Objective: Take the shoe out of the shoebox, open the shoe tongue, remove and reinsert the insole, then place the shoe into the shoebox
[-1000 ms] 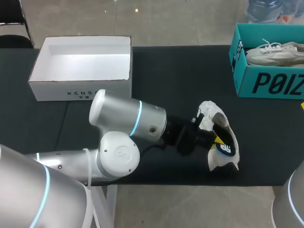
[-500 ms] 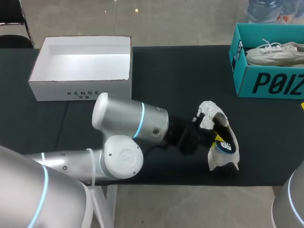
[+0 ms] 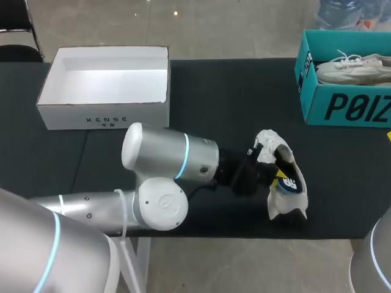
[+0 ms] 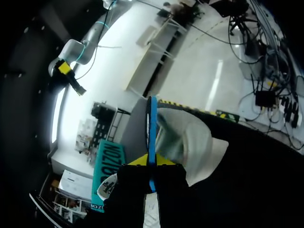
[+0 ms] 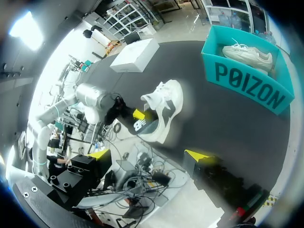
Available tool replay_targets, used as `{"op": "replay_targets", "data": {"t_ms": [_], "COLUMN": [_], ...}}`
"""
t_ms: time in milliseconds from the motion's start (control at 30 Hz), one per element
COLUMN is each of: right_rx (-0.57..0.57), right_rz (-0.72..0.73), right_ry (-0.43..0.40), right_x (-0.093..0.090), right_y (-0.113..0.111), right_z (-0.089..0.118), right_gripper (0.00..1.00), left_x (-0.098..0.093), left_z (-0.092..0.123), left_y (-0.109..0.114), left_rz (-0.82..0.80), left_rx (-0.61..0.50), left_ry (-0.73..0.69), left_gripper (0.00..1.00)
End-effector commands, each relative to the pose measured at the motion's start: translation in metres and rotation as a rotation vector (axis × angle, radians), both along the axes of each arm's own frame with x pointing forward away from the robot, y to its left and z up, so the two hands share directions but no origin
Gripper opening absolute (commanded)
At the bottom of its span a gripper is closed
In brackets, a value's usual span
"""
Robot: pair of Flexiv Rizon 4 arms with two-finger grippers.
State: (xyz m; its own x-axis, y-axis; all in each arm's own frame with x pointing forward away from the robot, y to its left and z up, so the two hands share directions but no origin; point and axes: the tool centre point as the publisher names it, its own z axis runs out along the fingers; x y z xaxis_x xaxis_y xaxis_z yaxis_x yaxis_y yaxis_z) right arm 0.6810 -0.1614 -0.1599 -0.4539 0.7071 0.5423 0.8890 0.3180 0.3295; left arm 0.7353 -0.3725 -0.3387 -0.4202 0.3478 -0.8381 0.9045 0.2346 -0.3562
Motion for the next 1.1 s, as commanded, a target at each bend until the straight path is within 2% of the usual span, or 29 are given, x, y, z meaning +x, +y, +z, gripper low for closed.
{"op": "replay_targets", "data": {"t_ms": [33, 400, 500, 567, 633, 700, 833, 1100], "right_rx": [-0.002, -0.002, -0.002, -0.002, -0.002, -0.002, -0.002, -0.002], "right_rz": [-0.001, -0.001, -0.001, -0.001, -0.001, -0.001, -0.001, -0.001], "right_ry": [0.001, 0.001, 0.001, 0.001, 0.001, 0.001, 0.001, 0.001], "right_x": [0.0, 0.0, 0.0, 0.0, 0.0, 0.0, 0.0, 0.0], "right_y": [0.0, 0.0, 0.0, 0.0, 0.0, 0.0, 0.0, 0.0], "right_z": [0.0, 0.0, 0.0, 0.0, 0.0, 0.0, 0.0, 0.0], "right_gripper": [1.0, 1.0, 1.0, 1.0, 1.0, 1.0, 1.0, 1.0], "left_x": [-0.006, -0.018, -0.019, -0.02, -0.022, -0.023, -0.023, -0.022], "left_z": [0.009, 0.015, 0.016, 0.016, 0.015, 0.015, 0.014, 0.012], "left_y": [-0.005, 0.0, 0.001, 0.001, 0.001, 0.0, -0.003, -0.003], "left_rz": [-0.012, -0.032, -0.032, -0.032, -0.034, -0.035, -0.039, -0.051], "left_rx": [0.005, 0.004, 0.0, -0.003, -0.004, -0.005, -0.009, -0.005], "left_ry": [-0.001, 0.01, 0.013, 0.015, 0.018, 0.021, 0.024, 0.022], "left_gripper": [1.0, 1.0, 0.82, 0.49, 0.4, 0.35, 0.0, 0.0]}}
